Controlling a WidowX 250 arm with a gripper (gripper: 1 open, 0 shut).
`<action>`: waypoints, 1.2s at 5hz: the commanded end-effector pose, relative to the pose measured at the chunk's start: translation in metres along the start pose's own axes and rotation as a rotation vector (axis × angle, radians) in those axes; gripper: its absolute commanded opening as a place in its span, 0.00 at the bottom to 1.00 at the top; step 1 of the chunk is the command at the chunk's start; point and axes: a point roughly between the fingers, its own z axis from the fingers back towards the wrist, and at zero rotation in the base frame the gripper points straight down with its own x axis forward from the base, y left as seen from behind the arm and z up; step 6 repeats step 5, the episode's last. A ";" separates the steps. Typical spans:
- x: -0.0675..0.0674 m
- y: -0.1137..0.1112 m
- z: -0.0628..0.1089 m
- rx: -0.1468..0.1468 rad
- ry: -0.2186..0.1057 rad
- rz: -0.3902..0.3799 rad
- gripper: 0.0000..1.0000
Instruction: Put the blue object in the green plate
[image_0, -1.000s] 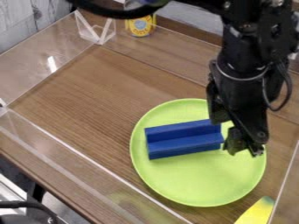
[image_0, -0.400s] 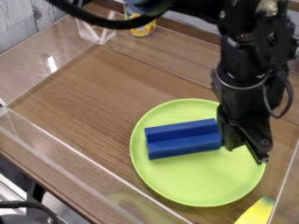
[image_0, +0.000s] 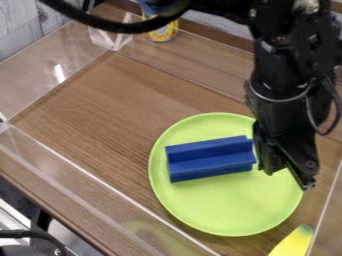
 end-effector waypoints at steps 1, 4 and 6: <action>0.004 -0.003 0.011 -0.004 -0.042 0.004 0.00; 0.002 -0.011 0.019 -0.034 -0.057 0.035 0.00; 0.003 -0.013 0.022 -0.042 -0.062 0.049 0.00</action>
